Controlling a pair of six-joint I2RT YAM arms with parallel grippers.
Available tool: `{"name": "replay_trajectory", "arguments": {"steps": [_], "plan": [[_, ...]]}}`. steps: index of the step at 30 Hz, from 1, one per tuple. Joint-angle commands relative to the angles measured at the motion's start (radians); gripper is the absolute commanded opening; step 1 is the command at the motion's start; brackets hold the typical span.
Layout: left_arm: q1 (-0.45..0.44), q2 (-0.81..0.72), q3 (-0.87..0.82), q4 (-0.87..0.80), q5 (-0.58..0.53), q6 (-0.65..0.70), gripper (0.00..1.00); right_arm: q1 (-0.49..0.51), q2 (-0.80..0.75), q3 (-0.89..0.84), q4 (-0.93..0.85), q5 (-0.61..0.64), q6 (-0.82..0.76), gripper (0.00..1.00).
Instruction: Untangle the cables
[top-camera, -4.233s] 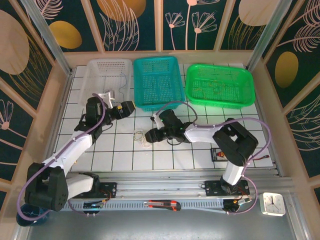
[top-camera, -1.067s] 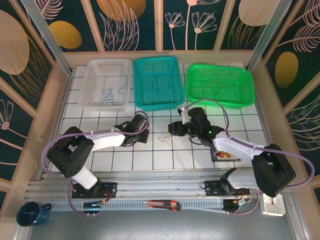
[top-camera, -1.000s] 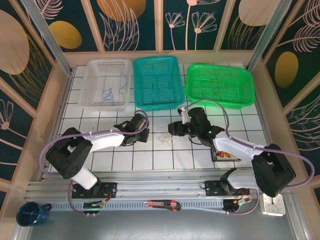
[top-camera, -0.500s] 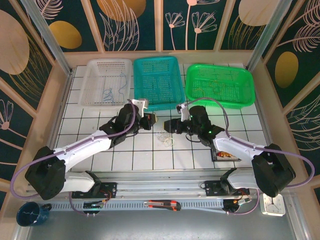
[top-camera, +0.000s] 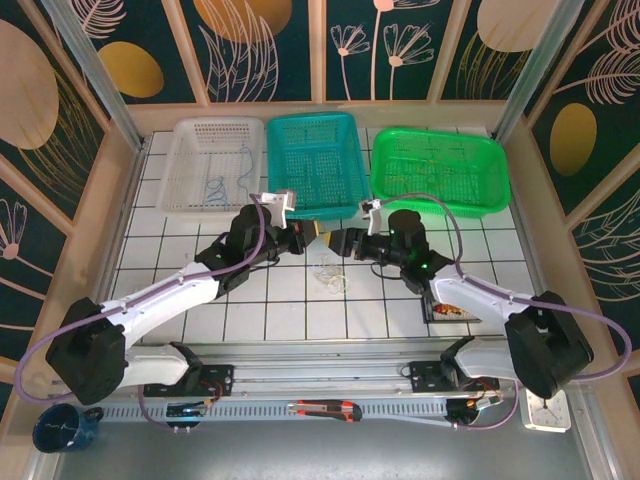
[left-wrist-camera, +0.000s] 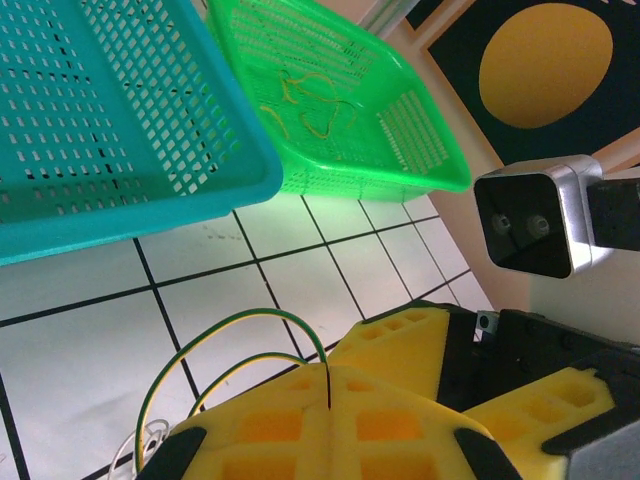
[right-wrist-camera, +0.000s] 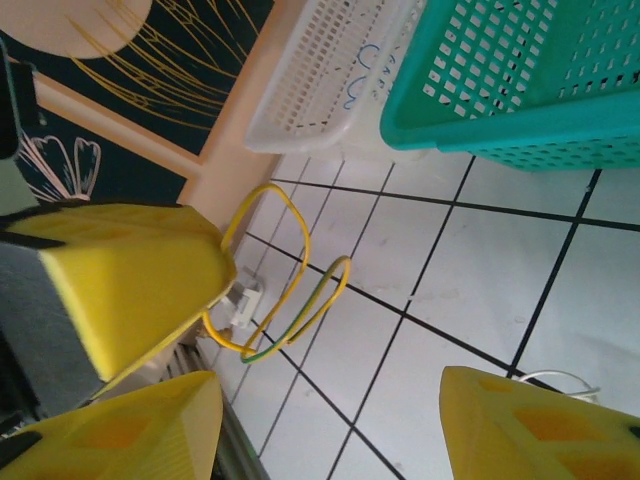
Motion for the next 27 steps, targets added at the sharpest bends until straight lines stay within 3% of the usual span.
{"name": "replay_trajectory", "arguments": {"steps": [1, 14, 20, 23, 27], "plan": [[-0.006, -0.020, 0.002, 0.049, 0.017, -0.013, 0.00, -0.017, -0.037, -0.023, 0.096, -0.026, 0.072, 0.61], [-0.007, -0.013, 0.006, 0.073, 0.022, -0.013, 0.00, -0.030, 0.030, -0.019, 0.260, -0.082, 0.208, 0.62], [-0.006, -0.017, 0.009, 0.079, 0.016, -0.014, 0.00, -0.024, 0.117, -0.023, 0.387, -0.118, 0.279, 0.56], [-0.006, -0.018, 0.009, 0.083, 0.011, -0.016, 0.00, -0.019, 0.156, -0.031, 0.450, -0.138, 0.311, 0.45], [-0.006, -0.015, 0.004, 0.089, 0.009, -0.017, 0.00, -0.022, 0.195, -0.043, 0.530, -0.165, 0.349, 0.12]]}}
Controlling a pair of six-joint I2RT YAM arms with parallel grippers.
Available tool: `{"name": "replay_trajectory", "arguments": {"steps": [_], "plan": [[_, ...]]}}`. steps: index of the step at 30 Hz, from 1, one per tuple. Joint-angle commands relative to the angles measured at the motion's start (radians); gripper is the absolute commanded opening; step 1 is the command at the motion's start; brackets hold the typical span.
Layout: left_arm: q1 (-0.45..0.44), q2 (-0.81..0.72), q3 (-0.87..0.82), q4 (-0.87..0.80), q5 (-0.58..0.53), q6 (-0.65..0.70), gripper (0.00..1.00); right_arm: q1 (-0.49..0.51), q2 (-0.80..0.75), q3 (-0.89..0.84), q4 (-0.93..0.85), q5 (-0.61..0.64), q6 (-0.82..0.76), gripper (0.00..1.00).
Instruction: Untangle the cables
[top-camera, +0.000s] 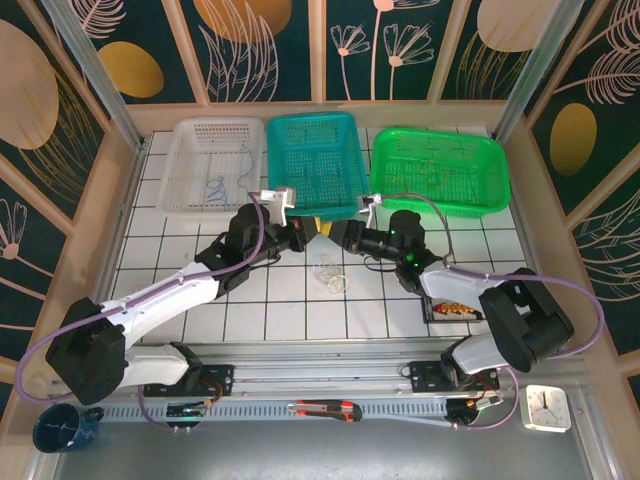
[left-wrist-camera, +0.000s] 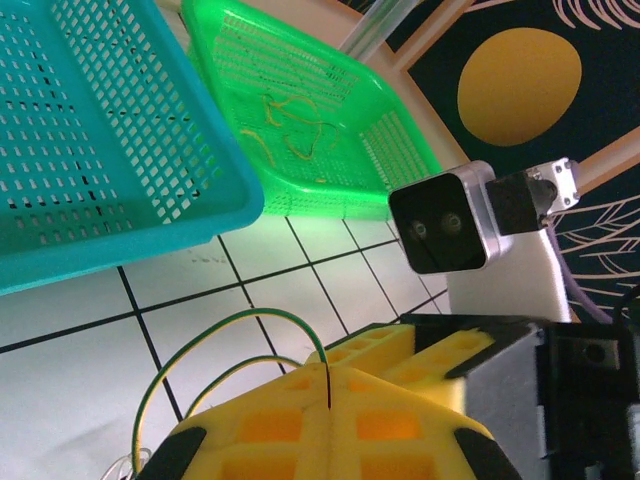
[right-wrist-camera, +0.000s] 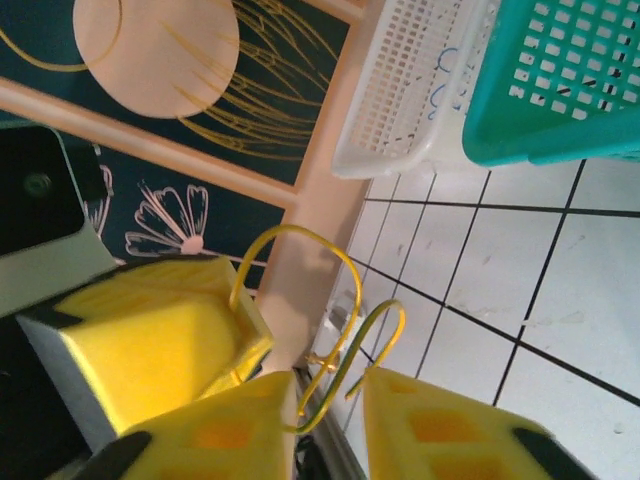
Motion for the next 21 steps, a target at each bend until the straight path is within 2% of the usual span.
{"name": "replay_trajectory", "arguments": {"steps": [1, 2, 5, 13, 21], "plan": [[-0.006, -0.015, 0.003, 0.040, 0.008, -0.016, 0.00, -0.001, 0.025, -0.015, 0.138, -0.046, 0.043, 0.05], [-0.006, -0.015, 0.001, 0.043, 0.008, -0.016, 0.00, -0.008, 0.026, -0.017, 0.138, -0.050, 0.042, 0.00], [-0.006, -0.024, -0.012, 0.051, 0.001, -0.019, 0.00, -0.033, 0.009, -0.036, 0.135, -0.051, 0.041, 0.00], [-0.006, -0.073, -0.069, 0.128, -0.026, -0.044, 0.00, -0.284, -0.121, -0.032, -0.080, 0.010, -0.046, 0.00], [-0.006, -0.054, -0.062, 0.160, -0.006, -0.034, 0.00, -0.361, -0.164, 0.102, -0.194, 0.060, -0.108, 0.00]]}}
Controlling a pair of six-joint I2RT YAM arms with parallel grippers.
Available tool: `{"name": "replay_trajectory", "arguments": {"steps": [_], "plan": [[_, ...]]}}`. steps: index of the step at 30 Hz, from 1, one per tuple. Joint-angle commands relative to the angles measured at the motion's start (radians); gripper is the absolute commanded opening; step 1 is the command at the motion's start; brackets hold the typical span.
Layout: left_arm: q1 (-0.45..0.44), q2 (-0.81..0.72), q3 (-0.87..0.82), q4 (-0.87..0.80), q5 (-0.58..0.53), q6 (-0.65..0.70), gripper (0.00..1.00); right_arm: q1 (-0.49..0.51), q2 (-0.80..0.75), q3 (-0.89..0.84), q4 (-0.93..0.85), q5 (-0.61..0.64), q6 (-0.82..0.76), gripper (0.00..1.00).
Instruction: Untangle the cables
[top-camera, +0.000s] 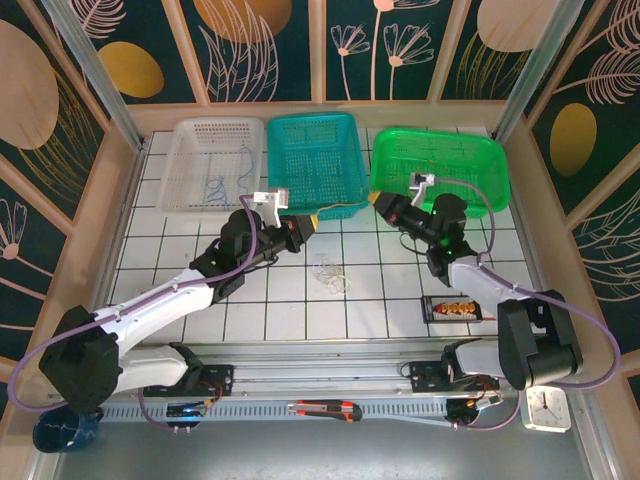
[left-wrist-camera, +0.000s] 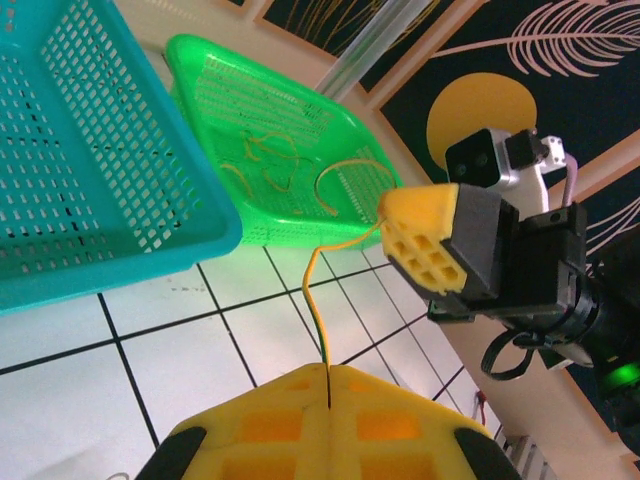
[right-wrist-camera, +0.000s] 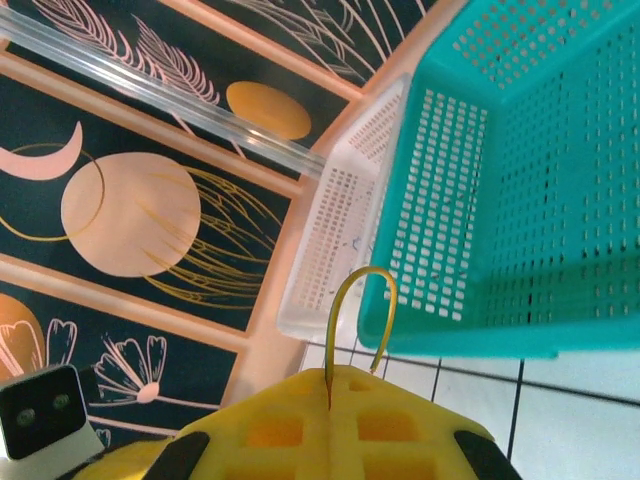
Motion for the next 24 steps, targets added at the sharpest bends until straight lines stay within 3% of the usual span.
{"name": "replay_trajectory", "arguments": {"steps": [1, 7, 11, 15, 21, 24], "plan": [[-0.006, 0.002, -0.002, 0.057, 0.006, -0.003, 0.00, -0.055, -0.041, 0.073, -0.050, 0.054, -0.044, 0.00], [-0.007, 0.032, -0.002, 0.076, 0.031, 0.004, 0.01, -0.150, -0.034, 0.176, -0.048, 0.076, -0.033, 0.00], [-0.007, 0.046, 0.002, 0.085, 0.030, 0.014, 0.41, -0.169, 0.006, 0.244, -0.092, 0.087, -0.074, 0.00], [-0.007, 0.050, 0.007, 0.065, 0.004, 0.036, 0.70, -0.209, 0.036, 0.267, -0.097, 0.125, -0.088, 0.00], [-0.007, 0.054, 0.014, 0.029, -0.034, 0.056, 0.98, -0.270, 0.116, 0.288, -0.135, 0.258, -0.151, 0.00], [-0.006, 0.058, 0.018, 0.009, -0.046, 0.064, 0.99, -0.305, 0.203, 0.318, -0.145, 0.291, -0.176, 0.00]]}}
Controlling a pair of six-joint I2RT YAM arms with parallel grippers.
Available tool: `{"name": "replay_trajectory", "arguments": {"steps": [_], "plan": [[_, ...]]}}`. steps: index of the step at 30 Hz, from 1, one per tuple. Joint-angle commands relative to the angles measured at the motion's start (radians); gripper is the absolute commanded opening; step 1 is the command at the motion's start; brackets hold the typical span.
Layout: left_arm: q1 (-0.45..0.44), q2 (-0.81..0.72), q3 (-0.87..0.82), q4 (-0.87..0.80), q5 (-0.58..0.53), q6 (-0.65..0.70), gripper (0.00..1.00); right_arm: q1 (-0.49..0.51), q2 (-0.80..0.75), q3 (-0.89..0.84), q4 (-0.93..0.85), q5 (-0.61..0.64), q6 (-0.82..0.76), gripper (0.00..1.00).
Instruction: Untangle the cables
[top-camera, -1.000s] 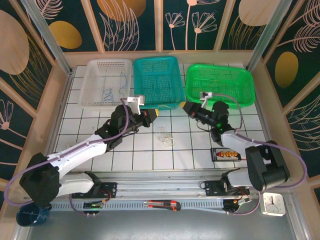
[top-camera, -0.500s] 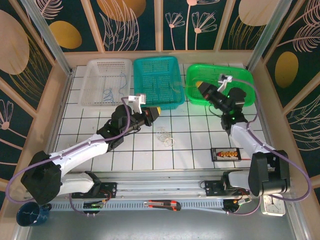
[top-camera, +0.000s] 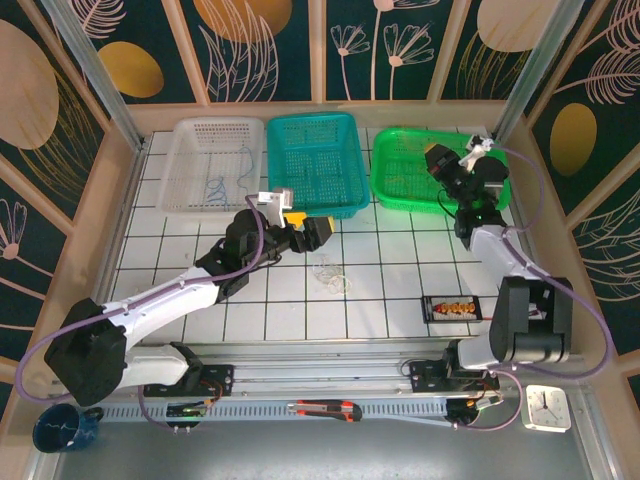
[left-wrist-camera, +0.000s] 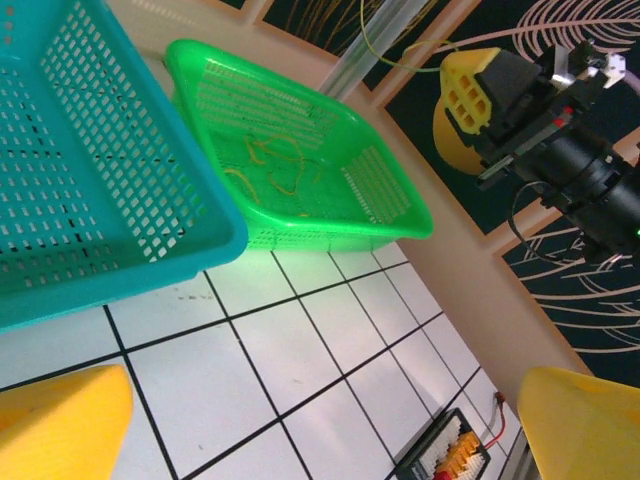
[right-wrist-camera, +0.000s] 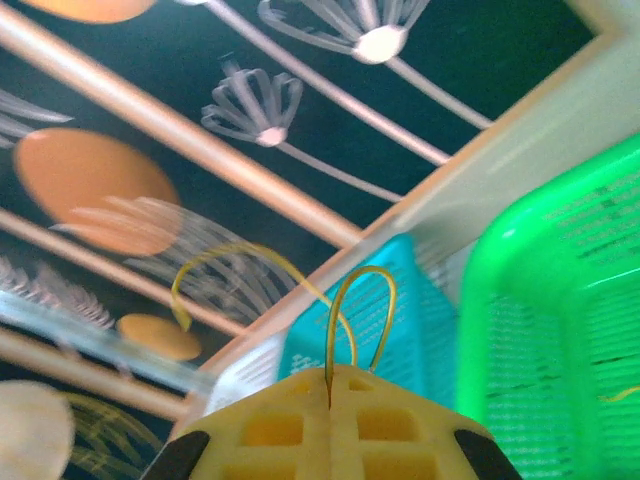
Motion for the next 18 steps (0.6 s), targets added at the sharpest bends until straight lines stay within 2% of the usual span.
{"name": "replay_trajectory", "arguments": {"steps": [1, 6, 7, 9, 11, 14, 18], "plan": [[0.003, 0.014, 0.020, -0.030, -0.028, 0.025, 0.99, -0.036, 0.091, 0.061, -0.030, 0.081, -0.059, 0.00], [0.003, 0.018, 0.024, -0.042, -0.036, 0.027, 0.99, -0.075, 0.268, 0.170, -0.069, 0.064, -0.079, 0.00], [0.002, 0.019, 0.025, -0.043, -0.036, 0.026, 0.99, -0.080, 0.294, 0.194, -0.082, 0.057, -0.083, 0.08], [0.003, 0.017, 0.023, -0.045, -0.040, 0.025, 0.99, -0.088, 0.347, 0.245, -0.114, 0.031, -0.092, 0.36], [0.004, 0.016, 0.021, -0.047, -0.042, 0.022, 0.99, -0.089, 0.359, 0.264, -0.127, 0.021, -0.099, 0.48], [0.003, 0.011, 0.011, -0.048, -0.049, 0.019, 0.99, -0.087, 0.314, 0.240, -0.113, 0.027, -0.105, 0.57], [0.003, 0.017, 0.002, -0.049, -0.054, 0.017, 0.99, -0.078, 0.233, 0.195, -0.111, 0.020, -0.112, 0.57]]}}
